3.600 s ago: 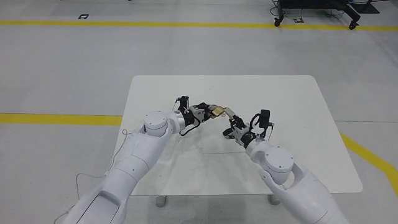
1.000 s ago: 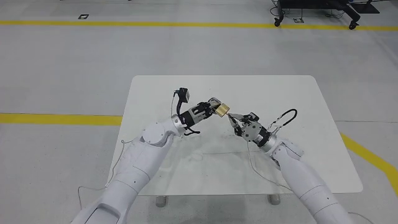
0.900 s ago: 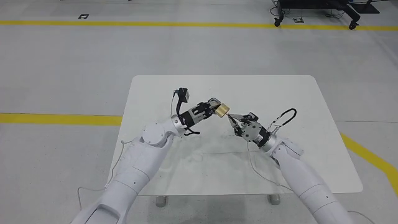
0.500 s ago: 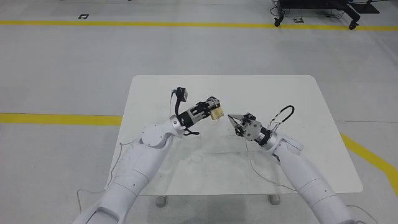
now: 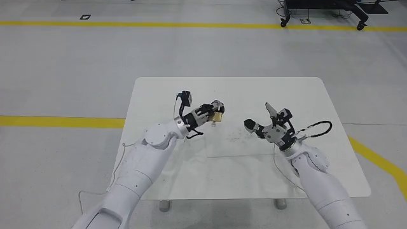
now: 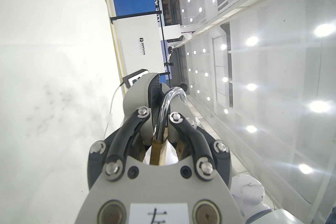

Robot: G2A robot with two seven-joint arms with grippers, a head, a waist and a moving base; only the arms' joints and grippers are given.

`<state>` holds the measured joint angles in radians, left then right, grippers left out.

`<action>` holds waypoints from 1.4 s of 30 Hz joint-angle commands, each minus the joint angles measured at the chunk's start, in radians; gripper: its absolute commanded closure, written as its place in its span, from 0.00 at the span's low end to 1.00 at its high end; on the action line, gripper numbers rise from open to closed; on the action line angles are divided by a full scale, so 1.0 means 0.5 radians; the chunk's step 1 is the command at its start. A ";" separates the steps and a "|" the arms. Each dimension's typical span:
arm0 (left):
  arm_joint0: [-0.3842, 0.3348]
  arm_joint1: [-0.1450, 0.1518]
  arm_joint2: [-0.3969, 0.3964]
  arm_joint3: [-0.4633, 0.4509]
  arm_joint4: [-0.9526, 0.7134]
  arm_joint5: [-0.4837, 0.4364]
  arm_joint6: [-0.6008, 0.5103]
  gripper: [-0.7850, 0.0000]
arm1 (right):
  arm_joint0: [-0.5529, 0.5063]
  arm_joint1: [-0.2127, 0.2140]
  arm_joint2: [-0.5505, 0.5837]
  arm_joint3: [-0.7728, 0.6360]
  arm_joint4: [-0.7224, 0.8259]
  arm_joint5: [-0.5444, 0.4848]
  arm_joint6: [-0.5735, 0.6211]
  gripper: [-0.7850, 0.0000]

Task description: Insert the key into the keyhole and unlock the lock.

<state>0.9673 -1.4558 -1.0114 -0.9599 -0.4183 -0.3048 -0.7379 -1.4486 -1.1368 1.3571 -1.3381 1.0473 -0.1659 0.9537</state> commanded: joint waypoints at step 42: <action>-0.129 -0.060 0.474 0.005 1.171 0.777 0.200 0.00 | -0.047 0.007 0.035 -0.058 -0.022 -0.015 0.003 0.00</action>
<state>0.8943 -1.4913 -0.7630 -0.9445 0.1633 0.0893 -0.6383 -1.4723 -1.1334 1.3746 -1.3672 1.0363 -0.1732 0.9550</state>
